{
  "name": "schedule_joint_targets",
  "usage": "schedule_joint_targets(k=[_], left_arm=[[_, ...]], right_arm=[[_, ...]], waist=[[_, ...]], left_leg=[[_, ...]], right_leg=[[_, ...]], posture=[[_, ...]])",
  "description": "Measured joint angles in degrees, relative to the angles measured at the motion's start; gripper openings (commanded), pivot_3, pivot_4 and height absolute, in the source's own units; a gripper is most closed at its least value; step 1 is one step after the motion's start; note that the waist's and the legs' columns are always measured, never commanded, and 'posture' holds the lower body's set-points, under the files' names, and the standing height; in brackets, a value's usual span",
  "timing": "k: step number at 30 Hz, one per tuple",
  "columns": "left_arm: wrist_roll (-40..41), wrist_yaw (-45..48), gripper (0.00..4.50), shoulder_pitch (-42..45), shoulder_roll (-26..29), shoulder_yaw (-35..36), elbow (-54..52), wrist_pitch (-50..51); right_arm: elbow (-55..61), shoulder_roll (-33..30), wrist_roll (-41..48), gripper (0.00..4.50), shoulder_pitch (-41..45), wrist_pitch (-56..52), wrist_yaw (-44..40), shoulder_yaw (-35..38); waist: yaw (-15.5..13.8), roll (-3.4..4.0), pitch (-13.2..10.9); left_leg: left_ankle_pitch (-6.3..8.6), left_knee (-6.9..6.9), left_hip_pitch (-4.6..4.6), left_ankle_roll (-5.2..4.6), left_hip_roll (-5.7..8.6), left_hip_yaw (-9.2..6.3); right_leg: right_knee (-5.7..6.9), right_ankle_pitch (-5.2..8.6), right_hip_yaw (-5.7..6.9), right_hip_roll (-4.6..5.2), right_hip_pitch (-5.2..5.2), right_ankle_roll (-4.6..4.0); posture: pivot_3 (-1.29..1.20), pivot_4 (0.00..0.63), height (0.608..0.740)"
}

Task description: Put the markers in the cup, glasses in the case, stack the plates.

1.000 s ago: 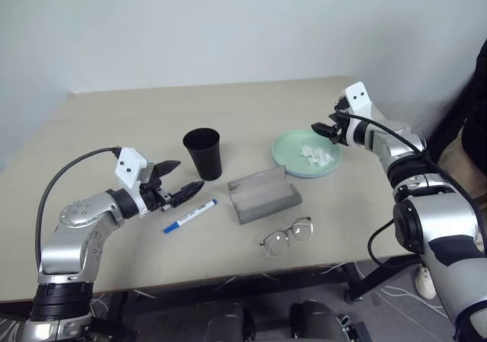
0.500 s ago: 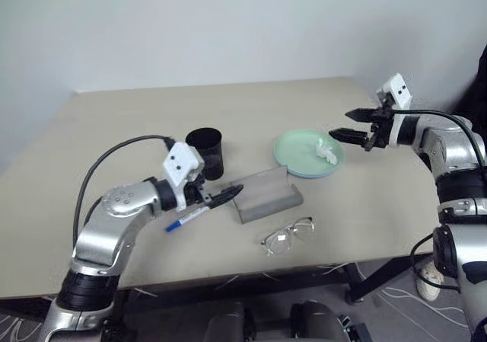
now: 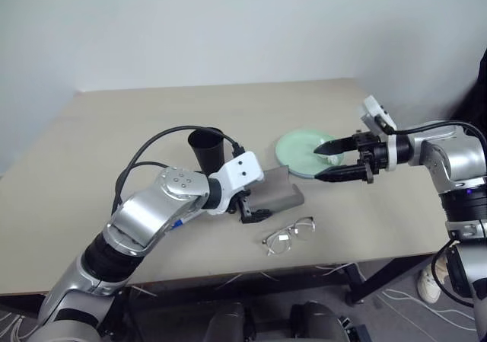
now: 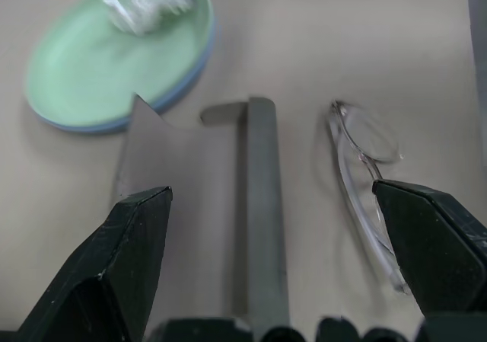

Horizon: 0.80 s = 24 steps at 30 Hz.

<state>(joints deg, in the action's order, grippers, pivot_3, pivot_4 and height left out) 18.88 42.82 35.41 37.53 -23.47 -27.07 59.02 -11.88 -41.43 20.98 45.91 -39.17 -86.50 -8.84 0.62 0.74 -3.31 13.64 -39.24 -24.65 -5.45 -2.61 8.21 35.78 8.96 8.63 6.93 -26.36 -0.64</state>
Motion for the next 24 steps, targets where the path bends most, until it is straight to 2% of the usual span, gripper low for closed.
schedule_joint_targets(k=[7, 16, 24], left_arm=[[-0.14, -0.34, 4.5, 5.62, -4.15, -8.17, 0.98, 6.31], [-0.85, 1.07, 4.5, 10.86, -6.73, -16.6, 5.76, 7.86], [-4.28, 0.88, 4.5, 14.34, -12.59, -20.91, 14.18, 6.61]], right_arm=[[2.52, -7.43, -0.25, 4.47, -5.55, 8.71, -5.19, -2.25], [5.41, -7.48, 0.64, 4.47, -8.5, 11.81, -4.37, 0.01], [9.71, -8.26, 2.15, 4.47, -12.23, 10.54, -2.03, 2.08]], waist=[[-0.95, -0.15, -0.1], [-0.92, -0.25, -0.17], [-1.16, -0.32, -0.22]], left_leg=[[0.08, -0.05, -0.03, -0.06, 0.07, 0.02], [0.07, -0.21, -0.01, -0.07, -0.01, -0.15], [0.1, -0.37, -0.05, -0.1, 0.05, -0.27]], right_leg=[[-0.03, 0.0, -0.06, 0.04, 0.03, 0.01], [0.0, 0.0, 0.07, 0.01, 0.05, 0.0], [-0.02, 0.01, 0.08, 0.06, 0.1, 0.0]], posture=[[0.0, 0.0, 0.704], [0.0, 0.0, 0.704], [0.0, 0.0, 0.704]])
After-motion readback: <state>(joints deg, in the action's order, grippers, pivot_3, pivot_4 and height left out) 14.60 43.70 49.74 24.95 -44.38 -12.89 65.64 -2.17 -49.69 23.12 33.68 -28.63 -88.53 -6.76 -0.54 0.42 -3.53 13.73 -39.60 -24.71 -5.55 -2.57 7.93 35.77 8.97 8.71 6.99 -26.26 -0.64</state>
